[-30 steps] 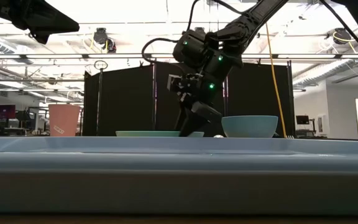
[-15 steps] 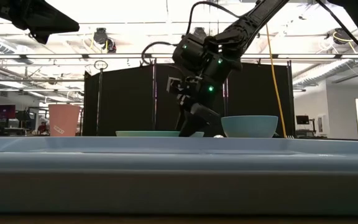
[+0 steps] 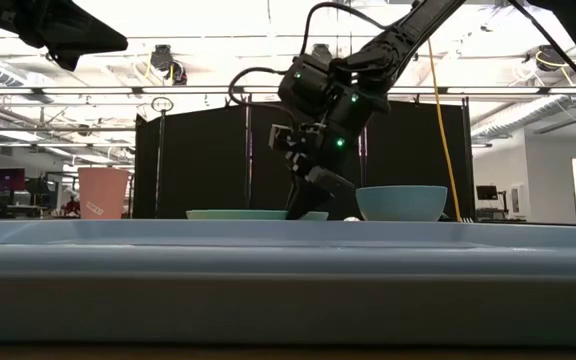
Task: Set up tray
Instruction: Put the light blue plate on the blue tray
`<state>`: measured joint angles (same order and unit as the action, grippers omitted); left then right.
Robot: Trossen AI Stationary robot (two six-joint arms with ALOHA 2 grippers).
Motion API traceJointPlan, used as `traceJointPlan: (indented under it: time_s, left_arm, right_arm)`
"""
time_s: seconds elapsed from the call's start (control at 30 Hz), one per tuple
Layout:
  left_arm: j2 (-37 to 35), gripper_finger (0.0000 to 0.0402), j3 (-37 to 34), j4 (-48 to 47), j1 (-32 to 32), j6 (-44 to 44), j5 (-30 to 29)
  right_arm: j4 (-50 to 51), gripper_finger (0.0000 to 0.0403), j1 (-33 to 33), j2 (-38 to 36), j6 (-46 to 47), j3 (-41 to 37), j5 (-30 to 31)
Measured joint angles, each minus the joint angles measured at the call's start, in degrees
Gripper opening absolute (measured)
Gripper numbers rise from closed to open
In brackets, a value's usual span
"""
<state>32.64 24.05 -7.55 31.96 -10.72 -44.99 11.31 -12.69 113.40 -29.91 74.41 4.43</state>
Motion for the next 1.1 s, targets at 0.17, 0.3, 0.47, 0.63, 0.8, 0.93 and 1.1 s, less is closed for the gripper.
traceJointPlan:
  time_s: [0.17,0.3,0.47,0.63,0.8,0.93,1.1]
  left_arm:
    - [0.0,0.0047,0.0,0.0,0.0,0.0,0.0]
    - [0.0,0.0047,0.0,-0.1,0.0,0.0,0.0]
    - [0.0,0.0047,0.0,-0.4,0.0,0.0,0.0]
    - [0.0,0.0047,0.0,-0.3,0.0,0.0,0.0]
    - [0.0,0.0047,0.0,-0.4,0.0,0.0,0.0]
    - [0.0,0.0047,0.0,-0.4,0.0,0.0,0.0]
    - [0.0,0.0047,0.0,-0.4,0.0,0.0,0.0]
  right_arm:
    - [0.2,0.0005,-0.1,0.0,0.3,0.0,0.1]
    - [0.2,0.0003,0.3,0.0,0.1,0.0,2.4]
    - [0.1,0.0002,0.7,0.0,-1.5,0.0,3.2]
    - [0.1,0.0001,1.9,-0.2,-2.9,0.0,5.9]
    - [-1.1,0.0001,3.4,-0.4,-4.5,0.0,6.2]
    - [-2.1,0.0001,4.7,-0.4,-5.1,0.0,7.0]
    - [-2.5,0.0001,6.4,-1.3,-7.2,0.0,11.9]
